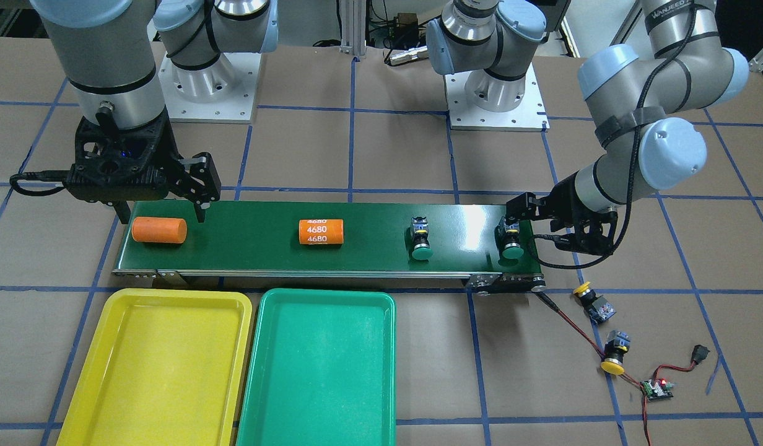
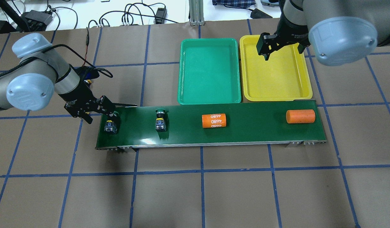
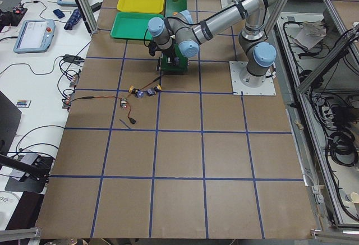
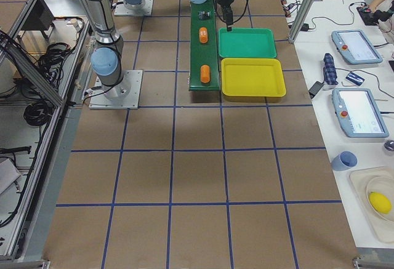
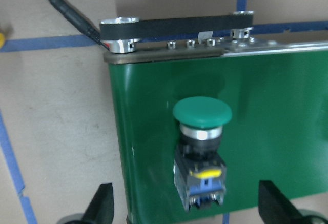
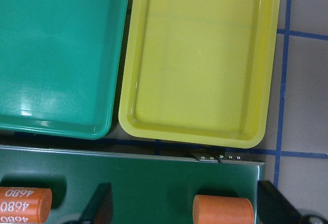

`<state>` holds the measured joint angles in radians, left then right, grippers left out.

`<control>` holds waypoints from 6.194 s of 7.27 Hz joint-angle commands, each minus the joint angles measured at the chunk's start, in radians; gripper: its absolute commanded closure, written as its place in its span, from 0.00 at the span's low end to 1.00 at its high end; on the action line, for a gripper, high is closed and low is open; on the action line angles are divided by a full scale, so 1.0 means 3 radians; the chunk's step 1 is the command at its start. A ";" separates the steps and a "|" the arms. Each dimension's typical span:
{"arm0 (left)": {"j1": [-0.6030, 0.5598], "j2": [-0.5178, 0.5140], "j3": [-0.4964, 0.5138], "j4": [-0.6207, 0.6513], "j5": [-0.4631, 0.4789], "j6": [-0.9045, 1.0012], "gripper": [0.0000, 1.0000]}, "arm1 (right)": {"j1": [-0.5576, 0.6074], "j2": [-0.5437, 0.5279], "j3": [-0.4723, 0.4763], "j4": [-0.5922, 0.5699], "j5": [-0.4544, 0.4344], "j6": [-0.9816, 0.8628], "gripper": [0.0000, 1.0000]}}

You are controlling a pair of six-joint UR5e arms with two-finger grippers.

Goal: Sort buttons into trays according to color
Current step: 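Set the green button on the belt end and raise the left gripper, then lower the left gripper onto a yellow-capped button beside the belt and grasp it, then carry the yellow-capped button onto the belt end and open the left gripper, then grasp another yellow-capped button beside the belt with the left gripper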

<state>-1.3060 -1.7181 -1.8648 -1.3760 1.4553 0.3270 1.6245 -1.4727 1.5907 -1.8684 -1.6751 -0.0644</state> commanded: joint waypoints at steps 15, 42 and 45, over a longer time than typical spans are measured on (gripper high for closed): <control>0.0513 -0.1293 0.0545 0.1135 0.0467 -0.0808 0.18 | 0.0000 0.0000 0.0026 -0.0015 0.0000 0.0000 0.00; 0.0194 -0.0372 0.0627 0.0618 0.0457 0.1149 0.00 | 0.0000 0.0061 0.0041 -0.0240 0.0000 -0.0005 0.00; 0.0508 -0.0908 0.0627 0.1472 0.0446 0.1527 0.00 | 0.0000 0.0061 0.0041 -0.0240 0.0000 -0.0005 0.00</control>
<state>-1.1717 -1.9250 -1.6853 -1.0082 1.5883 0.7363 1.6245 -1.4541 1.6030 -1.9404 -1.6751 -0.0660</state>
